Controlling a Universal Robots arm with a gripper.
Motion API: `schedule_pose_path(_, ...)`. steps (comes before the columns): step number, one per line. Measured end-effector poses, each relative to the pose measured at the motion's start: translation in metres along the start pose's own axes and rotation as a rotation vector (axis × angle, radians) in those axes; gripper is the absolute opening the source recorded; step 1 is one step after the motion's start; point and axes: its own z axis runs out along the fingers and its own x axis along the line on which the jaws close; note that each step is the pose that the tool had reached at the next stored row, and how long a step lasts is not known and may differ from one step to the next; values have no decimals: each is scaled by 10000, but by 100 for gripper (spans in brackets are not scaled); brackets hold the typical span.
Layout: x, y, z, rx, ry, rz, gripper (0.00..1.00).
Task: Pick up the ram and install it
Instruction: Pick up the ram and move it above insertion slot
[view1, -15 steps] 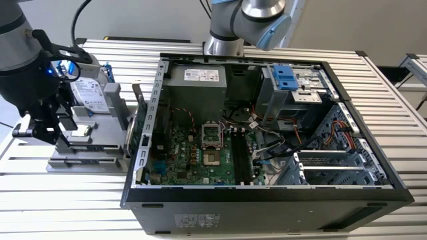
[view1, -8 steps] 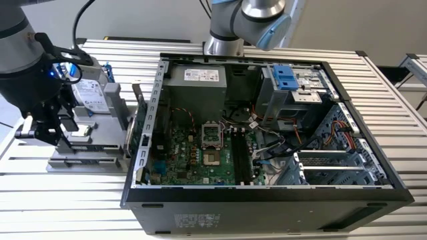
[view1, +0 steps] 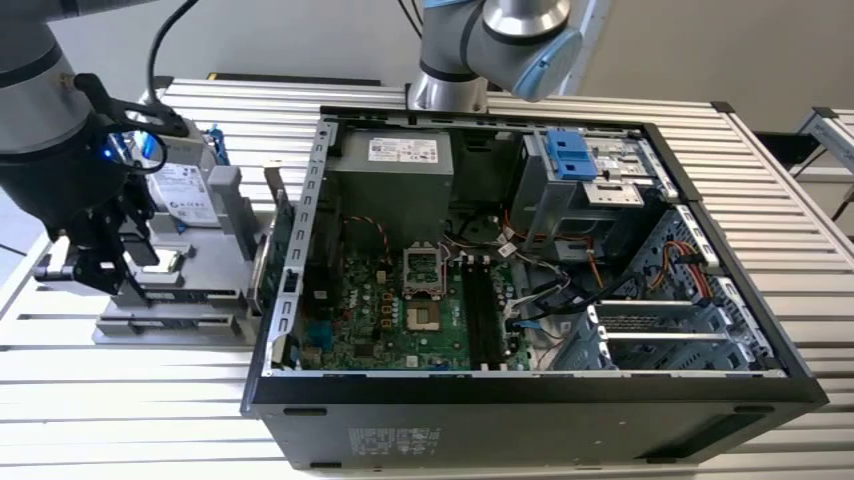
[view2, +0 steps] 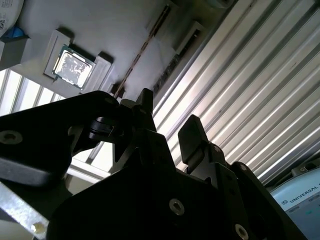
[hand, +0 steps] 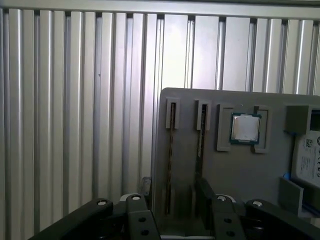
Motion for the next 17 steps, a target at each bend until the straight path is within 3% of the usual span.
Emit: schedule_pose_path(17,2,0,108,1,0,-70,100)
